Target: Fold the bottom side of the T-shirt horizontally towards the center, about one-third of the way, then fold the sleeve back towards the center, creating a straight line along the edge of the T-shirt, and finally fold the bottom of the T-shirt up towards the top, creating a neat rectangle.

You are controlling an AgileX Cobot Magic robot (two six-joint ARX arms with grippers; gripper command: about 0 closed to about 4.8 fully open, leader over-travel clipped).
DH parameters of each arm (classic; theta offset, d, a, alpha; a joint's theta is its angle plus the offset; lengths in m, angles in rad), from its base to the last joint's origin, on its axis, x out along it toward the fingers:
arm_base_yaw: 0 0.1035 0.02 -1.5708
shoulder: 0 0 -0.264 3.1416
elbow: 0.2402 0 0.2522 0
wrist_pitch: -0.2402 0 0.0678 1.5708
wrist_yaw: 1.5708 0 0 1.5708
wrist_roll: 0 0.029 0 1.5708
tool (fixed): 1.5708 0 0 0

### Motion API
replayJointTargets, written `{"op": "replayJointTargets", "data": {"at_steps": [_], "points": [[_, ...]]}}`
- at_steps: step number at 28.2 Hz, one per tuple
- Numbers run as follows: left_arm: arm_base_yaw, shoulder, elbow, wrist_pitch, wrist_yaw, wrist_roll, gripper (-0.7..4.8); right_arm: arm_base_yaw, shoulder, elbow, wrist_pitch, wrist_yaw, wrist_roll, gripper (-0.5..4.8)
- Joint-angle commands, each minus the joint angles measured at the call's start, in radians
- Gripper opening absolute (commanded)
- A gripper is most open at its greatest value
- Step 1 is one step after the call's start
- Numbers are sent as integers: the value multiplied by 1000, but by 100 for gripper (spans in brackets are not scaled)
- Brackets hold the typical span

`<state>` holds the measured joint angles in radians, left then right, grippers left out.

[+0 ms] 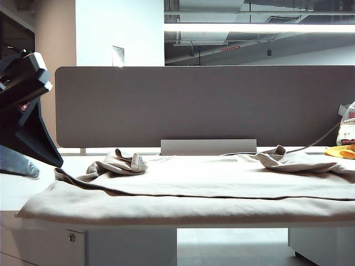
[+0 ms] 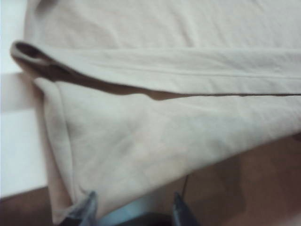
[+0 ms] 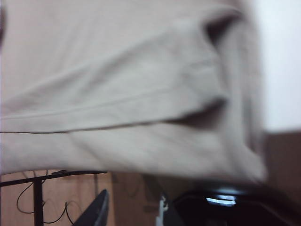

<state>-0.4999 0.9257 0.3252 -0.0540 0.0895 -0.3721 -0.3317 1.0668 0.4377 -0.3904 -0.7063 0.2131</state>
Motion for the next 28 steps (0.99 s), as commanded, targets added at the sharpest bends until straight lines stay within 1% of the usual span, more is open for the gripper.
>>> {"op": "replayJointTargets", "data": {"at_steps": [1,2,6,8,10,12,13,20,25,28], "points": [[7,-2,2,-31,-7,-4,228,-29,-3,1,-37,28,-9,184],[8,-2,2,-43,-7,-6,247,-40,-3,1,-40,27,-9,195],[8,-2,2,-82,-7,-6,253,-76,-3,1,-57,28,-14,214],[8,-2,2,-88,-7,-11,287,-85,-3,1,-71,38,-26,218],[8,-2,2,-87,-7,-40,326,-89,-3,1,-73,60,-26,231],[8,-2,2,-86,-7,-61,346,-89,-3,1,-69,69,-26,249],[8,-2,2,-86,-8,-67,346,-89,-3,1,-68,76,-26,256],[14,0,3,-97,-7,-114,346,-89,-3,1,-32,84,1,257],[18,0,2,-143,-18,-119,344,-89,2,1,-23,108,4,268],[18,0,3,-138,-19,-136,340,-89,9,1,-9,111,11,268]]}}
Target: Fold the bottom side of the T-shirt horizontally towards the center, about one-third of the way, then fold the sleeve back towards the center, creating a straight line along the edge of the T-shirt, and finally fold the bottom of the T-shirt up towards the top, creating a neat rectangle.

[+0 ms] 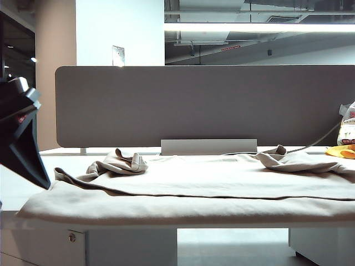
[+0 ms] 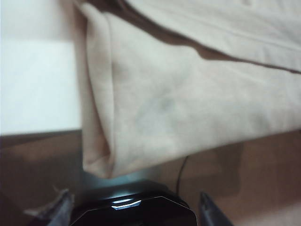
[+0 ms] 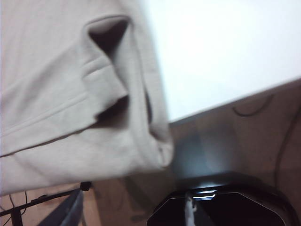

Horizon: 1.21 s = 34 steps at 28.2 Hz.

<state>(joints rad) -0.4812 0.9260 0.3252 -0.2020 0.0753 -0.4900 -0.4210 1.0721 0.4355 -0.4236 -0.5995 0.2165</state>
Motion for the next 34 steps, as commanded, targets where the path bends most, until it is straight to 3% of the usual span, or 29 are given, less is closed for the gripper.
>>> {"op": "replayJointTargets", "data": {"at_steps": [1,5,14,29,34], "points": [[0,1,3,15,-5,-21,338,0,9,3,31,3,17,268],[0,51,3,43,18,-43,296,2,33,3,54,0,24,270],[0,240,4,185,103,-68,297,3,65,3,72,-2,24,270],[0,261,24,238,101,-68,295,42,153,3,134,-9,68,270],[0,261,24,220,74,-68,268,66,172,3,155,-6,73,262]]}}
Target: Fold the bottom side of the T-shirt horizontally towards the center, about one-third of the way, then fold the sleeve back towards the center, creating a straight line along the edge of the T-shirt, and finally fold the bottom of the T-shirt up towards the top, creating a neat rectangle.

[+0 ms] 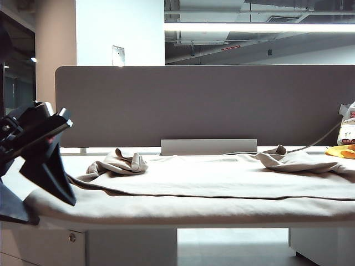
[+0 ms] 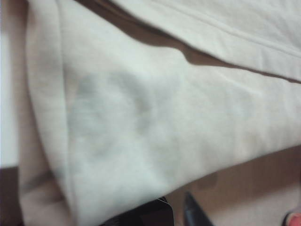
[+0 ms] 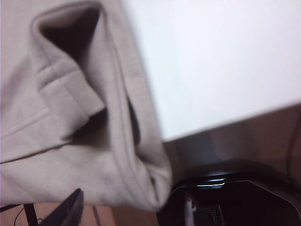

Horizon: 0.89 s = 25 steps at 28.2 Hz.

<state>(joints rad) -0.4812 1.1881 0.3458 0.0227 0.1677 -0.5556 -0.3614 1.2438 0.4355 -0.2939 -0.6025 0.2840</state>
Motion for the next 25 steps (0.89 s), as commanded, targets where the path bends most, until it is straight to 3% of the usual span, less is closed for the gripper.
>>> {"op": "replayJointTargets", "data": {"at_steps": [1,6,17,25], "points": [[0,-1,4,-6,-18,-2,267,7,1,3,28,-3,7,254],[0,-1,4,-6,-33,-2,187,7,1,3,37,-2,11,231],[0,-1,4,-6,-32,27,3,10,1,3,63,-6,11,69],[0,-2,18,-6,-30,71,-6,12,1,3,102,-57,4,-1]]}}
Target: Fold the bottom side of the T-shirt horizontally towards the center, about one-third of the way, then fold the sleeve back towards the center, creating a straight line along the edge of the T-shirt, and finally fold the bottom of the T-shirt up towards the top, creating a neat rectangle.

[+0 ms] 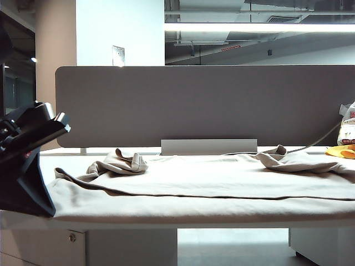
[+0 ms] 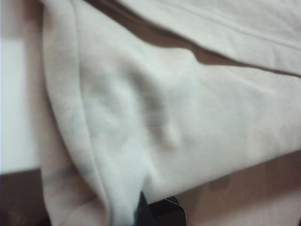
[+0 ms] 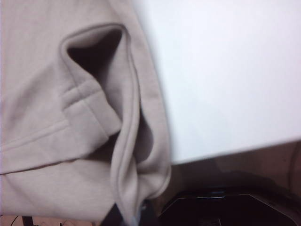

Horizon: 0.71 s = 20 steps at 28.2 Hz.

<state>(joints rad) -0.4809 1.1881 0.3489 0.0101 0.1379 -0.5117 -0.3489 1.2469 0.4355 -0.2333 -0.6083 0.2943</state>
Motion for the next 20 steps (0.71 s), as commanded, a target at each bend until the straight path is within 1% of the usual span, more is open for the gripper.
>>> {"op": "replayJointTargets", "data": {"at_steps": [1,4,13,17,20], "points": [[0,-2,21,6,1,34,-6,0,-3,3,52,-61,-5,-1],[0,-2,50,-7,6,43,-6,0,-3,4,73,-78,8,-1],[0,-2,157,-75,3,111,-6,0,-3,11,163,-154,77,-1],[0,-2,190,-87,-4,121,-6,0,-5,47,171,-178,95,-1],[0,-2,212,-93,-23,147,-6,0,-5,92,170,-180,104,-1]]}}
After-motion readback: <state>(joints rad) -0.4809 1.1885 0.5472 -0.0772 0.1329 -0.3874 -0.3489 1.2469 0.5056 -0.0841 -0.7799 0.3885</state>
